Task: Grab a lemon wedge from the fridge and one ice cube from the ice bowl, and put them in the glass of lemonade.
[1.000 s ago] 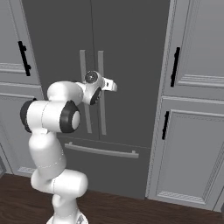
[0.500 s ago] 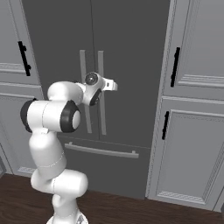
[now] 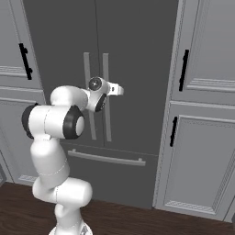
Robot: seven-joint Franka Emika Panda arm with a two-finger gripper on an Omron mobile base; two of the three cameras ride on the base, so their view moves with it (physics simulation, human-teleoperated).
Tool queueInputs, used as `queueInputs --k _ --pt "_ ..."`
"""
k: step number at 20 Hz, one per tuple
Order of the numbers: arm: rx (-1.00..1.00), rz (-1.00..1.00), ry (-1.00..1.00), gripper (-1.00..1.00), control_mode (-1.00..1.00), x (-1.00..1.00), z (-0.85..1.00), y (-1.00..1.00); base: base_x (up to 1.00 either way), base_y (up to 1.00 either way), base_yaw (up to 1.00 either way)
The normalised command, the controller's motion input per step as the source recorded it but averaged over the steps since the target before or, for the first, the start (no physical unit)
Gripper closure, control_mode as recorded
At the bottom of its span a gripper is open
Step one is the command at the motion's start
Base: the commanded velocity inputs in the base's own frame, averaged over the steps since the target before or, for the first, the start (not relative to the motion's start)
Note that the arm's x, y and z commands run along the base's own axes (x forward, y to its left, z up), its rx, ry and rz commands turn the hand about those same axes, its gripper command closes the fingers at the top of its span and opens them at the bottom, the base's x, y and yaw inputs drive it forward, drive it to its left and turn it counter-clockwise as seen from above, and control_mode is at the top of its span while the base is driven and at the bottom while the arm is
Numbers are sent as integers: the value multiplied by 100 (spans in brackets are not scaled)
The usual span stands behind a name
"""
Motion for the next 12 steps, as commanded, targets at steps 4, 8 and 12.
queueInputs --k 4,8,12 --pt "0 -2 -1 100 -100 -10 42 -40 0 0 0" --pt "6 -7 -6 100 -100 -41 44 -64 0 0 0" --pt "7 -9 -3 100 -100 -53 37 -67 0 0 0"
